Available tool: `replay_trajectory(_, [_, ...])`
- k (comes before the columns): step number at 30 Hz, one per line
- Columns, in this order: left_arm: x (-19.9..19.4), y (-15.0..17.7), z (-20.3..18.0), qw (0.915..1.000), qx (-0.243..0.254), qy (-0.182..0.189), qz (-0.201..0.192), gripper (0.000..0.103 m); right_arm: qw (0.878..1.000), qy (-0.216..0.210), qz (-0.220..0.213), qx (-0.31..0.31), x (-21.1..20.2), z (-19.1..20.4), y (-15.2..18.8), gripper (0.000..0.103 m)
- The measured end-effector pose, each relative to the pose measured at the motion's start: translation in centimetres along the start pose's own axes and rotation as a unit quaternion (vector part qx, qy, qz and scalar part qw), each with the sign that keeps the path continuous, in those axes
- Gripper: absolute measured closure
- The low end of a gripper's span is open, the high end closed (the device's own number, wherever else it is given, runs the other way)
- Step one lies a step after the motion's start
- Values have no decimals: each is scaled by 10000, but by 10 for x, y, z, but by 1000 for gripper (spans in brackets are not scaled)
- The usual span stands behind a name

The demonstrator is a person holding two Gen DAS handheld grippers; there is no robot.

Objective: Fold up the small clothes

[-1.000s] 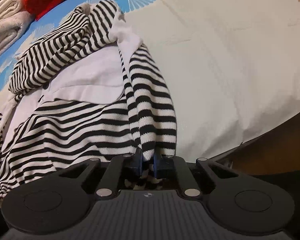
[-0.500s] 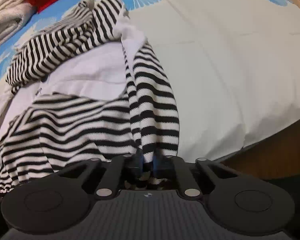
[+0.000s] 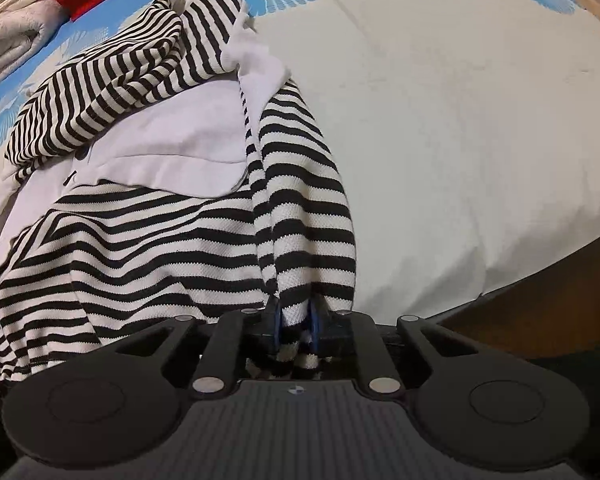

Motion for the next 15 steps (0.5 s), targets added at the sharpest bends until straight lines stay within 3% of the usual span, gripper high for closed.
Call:
replay_trajectory(3, [-3, -1, -1, 9999, 38, 55, -75, 90, 10000, 3, -17, -23, 0, 0, -1, 92])
replay_trajectory(4, [-4, -2, -2, 9999, 63, 35, -109, 91, 10000, -5, -64, -36, -1, 0, -1, 95])
replay_trajectory(8, [-4, -1, -2, 10000, 19, 35, -91, 89, 9997, -77, -250, 7, -7, 1, -4, 96])
replay_trajectory(12, [-1, 0, 0, 10000, -22, -9, -7, 77, 9999, -108, -72, 42, -1, 1, -3, 94])
replay_trajectory(15, [0, 0, -1, 10000, 25, -37, 3, 77, 9999, -46, -66, -106, 0, 5, -1, 93])
Point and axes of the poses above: each gripper's, at about its wrist camera, not at the fingertips, and x roughly the way its jaws point, z to its left, y to its underside, the point moved 5 cm from there along x, roughly the way its jaws point, and after that the axes turned 6 degrees about y, right-handed, at the moved point
